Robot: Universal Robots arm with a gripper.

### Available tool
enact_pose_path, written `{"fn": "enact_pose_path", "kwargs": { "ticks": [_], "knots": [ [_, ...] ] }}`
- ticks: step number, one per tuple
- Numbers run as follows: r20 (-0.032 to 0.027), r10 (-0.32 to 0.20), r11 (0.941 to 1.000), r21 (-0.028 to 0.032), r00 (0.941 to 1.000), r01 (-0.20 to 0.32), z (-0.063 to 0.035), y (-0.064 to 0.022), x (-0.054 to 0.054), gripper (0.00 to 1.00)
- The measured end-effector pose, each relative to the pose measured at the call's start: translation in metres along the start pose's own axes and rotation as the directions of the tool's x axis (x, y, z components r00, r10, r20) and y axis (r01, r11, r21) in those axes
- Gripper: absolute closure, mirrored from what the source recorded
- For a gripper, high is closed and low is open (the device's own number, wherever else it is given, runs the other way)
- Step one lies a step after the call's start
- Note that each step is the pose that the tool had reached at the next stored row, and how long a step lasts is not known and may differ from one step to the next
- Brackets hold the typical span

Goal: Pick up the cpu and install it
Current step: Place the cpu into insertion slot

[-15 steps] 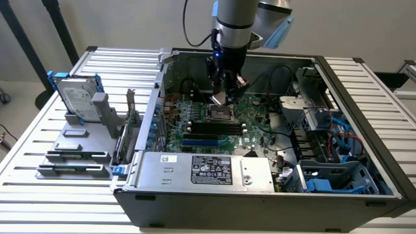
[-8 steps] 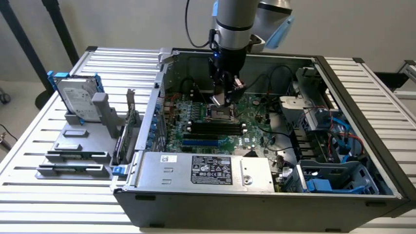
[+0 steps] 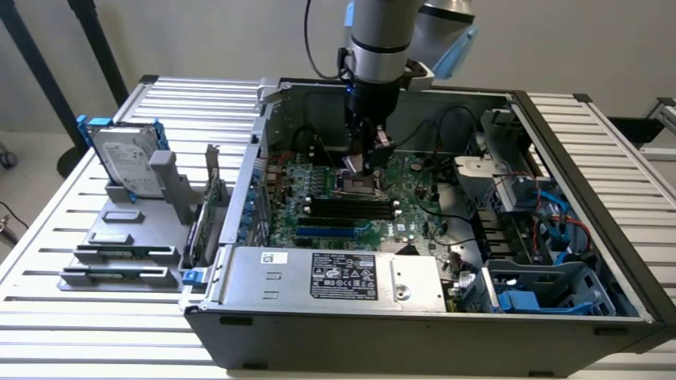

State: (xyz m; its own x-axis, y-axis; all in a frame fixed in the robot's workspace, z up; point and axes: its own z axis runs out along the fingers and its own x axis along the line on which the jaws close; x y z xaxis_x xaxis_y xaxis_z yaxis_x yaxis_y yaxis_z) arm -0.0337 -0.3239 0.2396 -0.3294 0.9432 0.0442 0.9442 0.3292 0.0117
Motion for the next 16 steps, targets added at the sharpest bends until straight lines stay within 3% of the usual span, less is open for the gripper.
{"fn": "enact_pose_path", "kwargs": {
  "ticks": [4,8,12,16],
  "knots": [
    [0.0008,0.074,0.9973,-0.0032,0.9973,-0.074,0.0019,0.0,0.0,0.45],
    [0.0013,0.146,0.9893,-0.0064,0.9894,-0.146,0.0046,-0.0001,0.0,0.45],
    [0.0015,0.217,0.9761,-0.0097,0.9761,-0.217,0.0087,-0.0001,0.0,0.45],
    [0.0015,0.287,0.958,-0.0131,0.958,-0.287,0.0134,-0.0001,-0.001,0.45]
  ]
}}
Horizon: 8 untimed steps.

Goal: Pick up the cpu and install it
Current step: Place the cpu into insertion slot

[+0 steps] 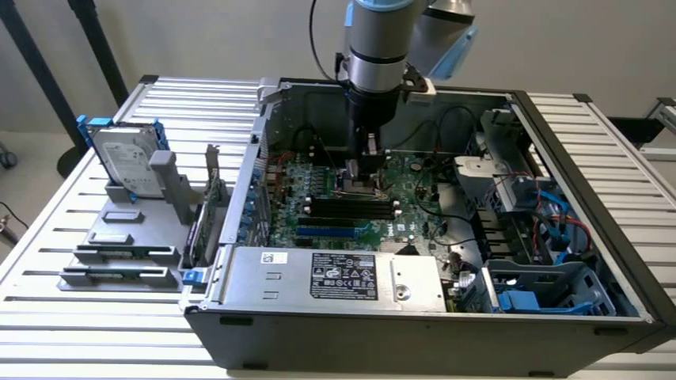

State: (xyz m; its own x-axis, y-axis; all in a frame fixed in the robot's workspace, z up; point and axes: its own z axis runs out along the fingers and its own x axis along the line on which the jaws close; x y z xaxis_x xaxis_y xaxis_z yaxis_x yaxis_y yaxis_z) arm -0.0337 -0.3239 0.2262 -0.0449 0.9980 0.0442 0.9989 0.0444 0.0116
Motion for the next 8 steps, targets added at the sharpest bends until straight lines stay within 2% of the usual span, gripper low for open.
{"fn": "enact_pose_path", "kwargs": {
  "ticks": [4,8],
  "knots": [
    [0.0005,0.057,0.9984,-0.0025,0.9984,-0.057,0.0049,-0.0004,-0.0003,0.45],
    [0.0005,0.065,0.9979,-0.0031,0.9979,-0.065,0.006,-0.002,-0.0032,0.45]
  ]
}}
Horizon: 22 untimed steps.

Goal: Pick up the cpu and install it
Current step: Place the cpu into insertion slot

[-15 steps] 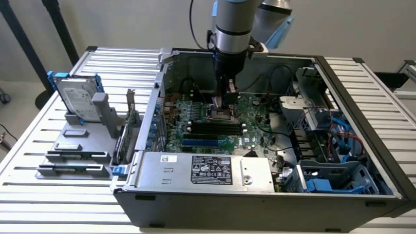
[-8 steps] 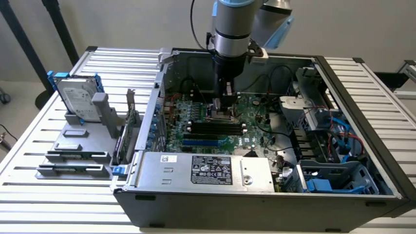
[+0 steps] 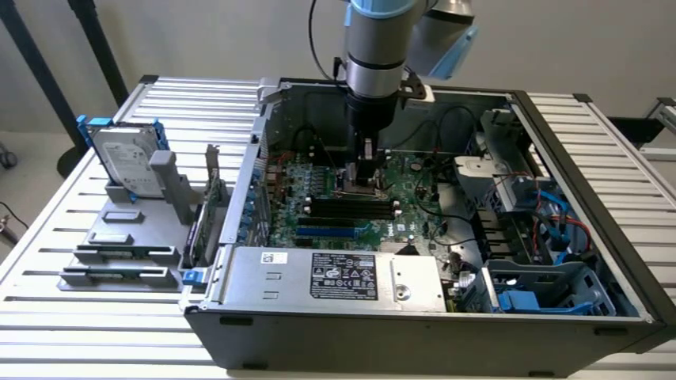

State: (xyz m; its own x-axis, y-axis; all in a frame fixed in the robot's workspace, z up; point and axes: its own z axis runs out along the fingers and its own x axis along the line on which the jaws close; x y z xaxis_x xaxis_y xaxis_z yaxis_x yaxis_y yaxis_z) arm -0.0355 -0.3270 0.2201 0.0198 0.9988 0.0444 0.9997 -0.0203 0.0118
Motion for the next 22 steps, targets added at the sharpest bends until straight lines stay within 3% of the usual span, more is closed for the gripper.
{"fn": "enact_pose_path", "kwargs": {
  "ticks": [12,22],
  "knots": [
    [-0.0063,0.0,1.0,-0.0033,1.0,0.0,0.0032,-0.0035,-0.007,0.45],
    [-0.0125,0.0,0.9999,-0.0119,0.9999,0.0,0.0101,-0.0052,-0.007,0.45]
  ]
}}
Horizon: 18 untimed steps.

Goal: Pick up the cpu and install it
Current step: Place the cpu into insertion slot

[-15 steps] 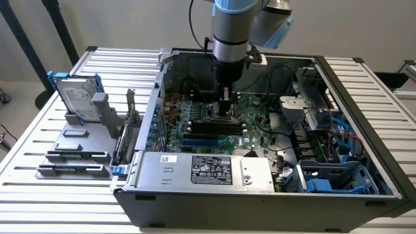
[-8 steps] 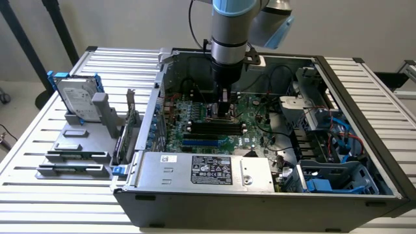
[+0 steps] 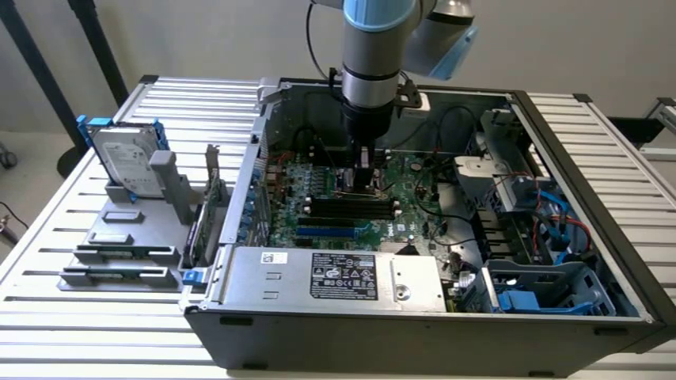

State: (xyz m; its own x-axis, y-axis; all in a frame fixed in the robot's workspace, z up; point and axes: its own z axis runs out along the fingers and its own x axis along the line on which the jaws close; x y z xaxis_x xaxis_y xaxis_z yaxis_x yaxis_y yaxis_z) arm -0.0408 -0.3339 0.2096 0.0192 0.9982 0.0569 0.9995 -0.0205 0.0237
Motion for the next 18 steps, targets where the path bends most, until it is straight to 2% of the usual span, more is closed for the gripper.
{"fn": "enact_pose_path", "kwargs": {
  "ticks": [7,13,18],
  "knots": [
    [-0.0003,0.0,1.0,-0.0045,1.0,0.0,0.0017,-0.0008,0.0006,0.45],
    [-0.0006,-0.001,0.9999,-0.0148,1.0,0.001,0.0034,-0.0018,0.0029,0.45],
    [-0.0004,-0.001,0.9999,-0.016,1.0,0.001,0.0048,-0.0022,0.0029,0.45]
  ]
}}
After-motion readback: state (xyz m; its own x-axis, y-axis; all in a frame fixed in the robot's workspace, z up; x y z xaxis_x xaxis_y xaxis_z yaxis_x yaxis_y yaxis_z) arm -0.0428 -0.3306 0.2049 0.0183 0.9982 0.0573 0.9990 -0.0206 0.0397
